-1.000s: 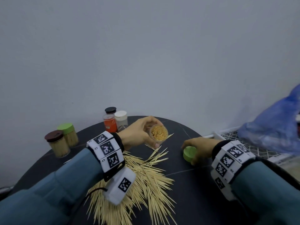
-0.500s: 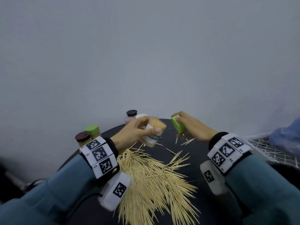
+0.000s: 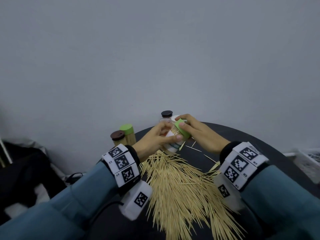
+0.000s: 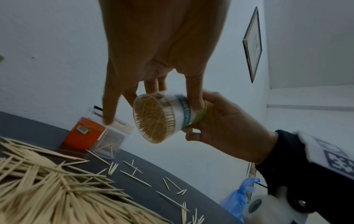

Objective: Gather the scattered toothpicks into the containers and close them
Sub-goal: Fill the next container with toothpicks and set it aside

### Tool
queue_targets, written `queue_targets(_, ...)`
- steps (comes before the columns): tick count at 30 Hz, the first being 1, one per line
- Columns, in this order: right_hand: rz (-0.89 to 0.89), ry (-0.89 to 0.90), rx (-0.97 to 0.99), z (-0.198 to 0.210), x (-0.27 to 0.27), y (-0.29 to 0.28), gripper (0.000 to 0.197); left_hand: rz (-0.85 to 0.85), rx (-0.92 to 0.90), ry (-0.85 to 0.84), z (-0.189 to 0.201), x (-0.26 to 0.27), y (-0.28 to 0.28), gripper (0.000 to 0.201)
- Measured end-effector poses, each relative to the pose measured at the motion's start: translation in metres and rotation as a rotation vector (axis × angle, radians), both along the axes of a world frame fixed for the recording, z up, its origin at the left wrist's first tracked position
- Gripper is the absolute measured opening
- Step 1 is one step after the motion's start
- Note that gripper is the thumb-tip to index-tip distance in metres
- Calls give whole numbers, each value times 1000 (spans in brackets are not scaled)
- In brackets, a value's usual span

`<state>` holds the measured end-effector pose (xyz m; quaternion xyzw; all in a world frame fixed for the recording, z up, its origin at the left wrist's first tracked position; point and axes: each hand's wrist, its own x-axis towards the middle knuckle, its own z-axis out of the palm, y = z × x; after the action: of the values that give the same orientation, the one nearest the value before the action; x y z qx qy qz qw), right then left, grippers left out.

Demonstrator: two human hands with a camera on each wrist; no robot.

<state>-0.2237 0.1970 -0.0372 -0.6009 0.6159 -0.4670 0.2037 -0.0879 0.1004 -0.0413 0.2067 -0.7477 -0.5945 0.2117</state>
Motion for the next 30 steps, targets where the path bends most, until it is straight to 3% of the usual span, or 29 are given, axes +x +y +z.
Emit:
queue_targets(3, 22, 39, -10, -4, 0, -4, 32, -3, 3, -7, 0, 2, -2, 34)
queue_targets(8, 49, 71, -37, -9, 2, -8, 32, 14, 0, -12, 0, 2, -5, 22)
queue_targets(16, 47, 132, -19, -11, 2, -6, 33, 31, -57, -67, 1, 1, -3, 31)
queue_targets(21, 32, 98, 6, -14, 4, -9, 36, 79, -72, -62, -3, 1, -1, 27)
queue_targets(26, -52, 184, 27, -19, 9, -11, 39, 174, -324, -80, -5, -2, 7, 37)
queue_targets(30, -46, 147, 40, -14, 6, -10, 39, 227, -408, -45, -4, -4, 15, 42)
